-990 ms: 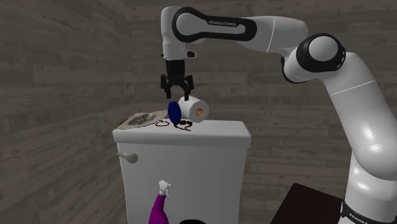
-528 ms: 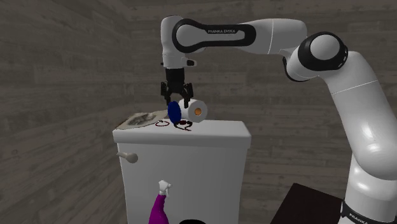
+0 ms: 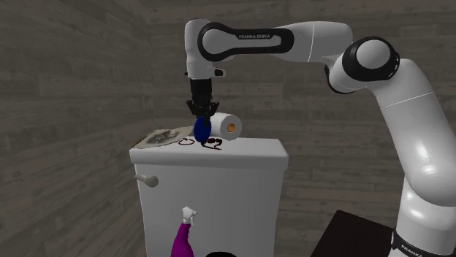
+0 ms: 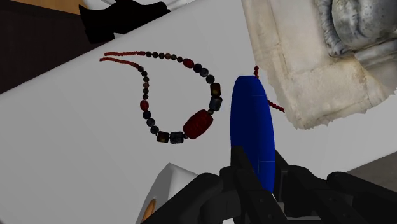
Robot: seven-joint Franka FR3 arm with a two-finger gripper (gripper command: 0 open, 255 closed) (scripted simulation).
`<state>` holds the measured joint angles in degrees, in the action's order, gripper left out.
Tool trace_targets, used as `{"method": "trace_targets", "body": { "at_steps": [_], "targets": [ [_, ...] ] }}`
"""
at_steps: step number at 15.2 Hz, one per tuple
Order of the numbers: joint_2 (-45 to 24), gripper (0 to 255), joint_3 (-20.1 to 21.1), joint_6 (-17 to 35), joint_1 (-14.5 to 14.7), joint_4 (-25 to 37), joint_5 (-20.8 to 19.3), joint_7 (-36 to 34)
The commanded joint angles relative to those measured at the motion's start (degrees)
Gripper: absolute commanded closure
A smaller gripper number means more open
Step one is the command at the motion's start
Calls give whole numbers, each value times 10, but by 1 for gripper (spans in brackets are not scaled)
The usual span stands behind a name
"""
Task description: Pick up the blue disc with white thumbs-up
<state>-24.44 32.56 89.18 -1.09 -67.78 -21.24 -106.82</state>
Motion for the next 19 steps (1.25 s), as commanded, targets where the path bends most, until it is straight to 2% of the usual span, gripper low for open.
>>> {"method": "trace_targets", "body": {
  "at_steps": [1, 3, 10, 14, 17, 19],
  "targets": [
    [0, 255, 0, 0, 0, 0, 0, 0],
    [-3, 255, 0, -10, 3, 13, -1, 1],
    [-35, 255, -4, -84, 34, 120, -19, 12],
    [-68, 255, -11, -138, 65, 209, -37, 22],
    [-116, 255, -24, -199, 109, 325, -62, 39],
    [-121, 255, -27, -203, 114, 334, -64, 40]
  ]
}}
